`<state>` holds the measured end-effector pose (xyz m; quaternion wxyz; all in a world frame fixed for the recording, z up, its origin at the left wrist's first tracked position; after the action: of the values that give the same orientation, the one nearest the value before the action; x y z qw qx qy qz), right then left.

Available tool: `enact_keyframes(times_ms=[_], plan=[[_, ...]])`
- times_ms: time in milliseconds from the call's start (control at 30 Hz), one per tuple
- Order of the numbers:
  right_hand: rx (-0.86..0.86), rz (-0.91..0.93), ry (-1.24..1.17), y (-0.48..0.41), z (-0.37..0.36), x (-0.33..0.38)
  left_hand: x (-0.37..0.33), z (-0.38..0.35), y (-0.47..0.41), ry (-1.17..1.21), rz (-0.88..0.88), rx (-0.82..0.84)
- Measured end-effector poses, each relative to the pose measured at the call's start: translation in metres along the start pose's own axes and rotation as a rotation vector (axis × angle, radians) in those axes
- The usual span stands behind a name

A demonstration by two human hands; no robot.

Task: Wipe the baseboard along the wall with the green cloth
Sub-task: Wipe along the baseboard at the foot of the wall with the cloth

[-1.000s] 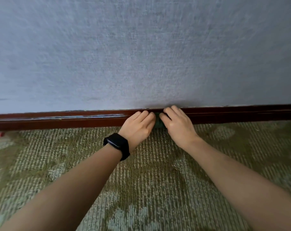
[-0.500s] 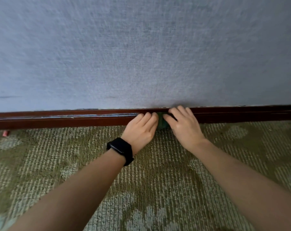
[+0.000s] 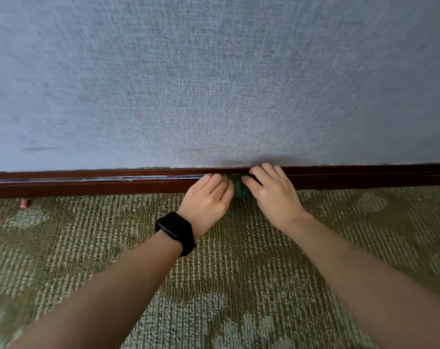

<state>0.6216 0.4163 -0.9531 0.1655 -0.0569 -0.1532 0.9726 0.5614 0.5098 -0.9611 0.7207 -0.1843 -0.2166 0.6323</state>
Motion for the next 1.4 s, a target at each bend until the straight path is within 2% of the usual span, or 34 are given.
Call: enact_keyframes(times_ms=[200, 400, 567, 733, 867, 1000, 1200, 1400], plan=[[0.012, -0.075, 0.017, 0.010, 0.002, -0.008, -0.008, -0.003, -0.013, 0.083, -0.032, -0.008], [0.005, -0.089, -0.052, -0.014, -0.007, 0.016, 0.024, 0.004, 0.008, 0.061, -0.029, 0.028], [0.027, -0.132, -0.151, -0.031, -0.011, 0.033, 0.037, 0.008, 0.030, 0.006, -0.020, -0.008], [0.172, -0.159, -0.192, -0.023, -0.018, 0.017, 0.021, 0.002, 0.023, 0.121, -0.026, 0.026], [0.122, -0.156, -0.118, -0.009, -0.010, 0.006, 0.019, 0.001, 0.002, 0.181, -0.101, -0.012], [0.107, -0.175, -0.148, -0.012, -0.011, 0.013, 0.024, 0.000, 0.003, 0.208, -0.131, -0.005], [0.145, -0.185, -0.240, -0.049, -0.027, 0.044, 0.065, 0.011, 0.032, 0.151, -0.088, 0.017], [0.137, -0.074, -0.140, -0.045, -0.013, 0.042, 0.055, 0.007, 0.033, 0.171, 0.018, 0.025]])
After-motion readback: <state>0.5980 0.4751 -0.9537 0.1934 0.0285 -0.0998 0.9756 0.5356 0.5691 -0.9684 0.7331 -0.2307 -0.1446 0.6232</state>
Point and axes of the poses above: each hand's wrist, its own y-axis away from the middle knuckle, its own z-axis out of the back of the hand, x = y × z, the point moved 5 cm from there along -y, towards the middle knuckle, and after that the axes turned 14 degrees about z, right-handed, at the moved point
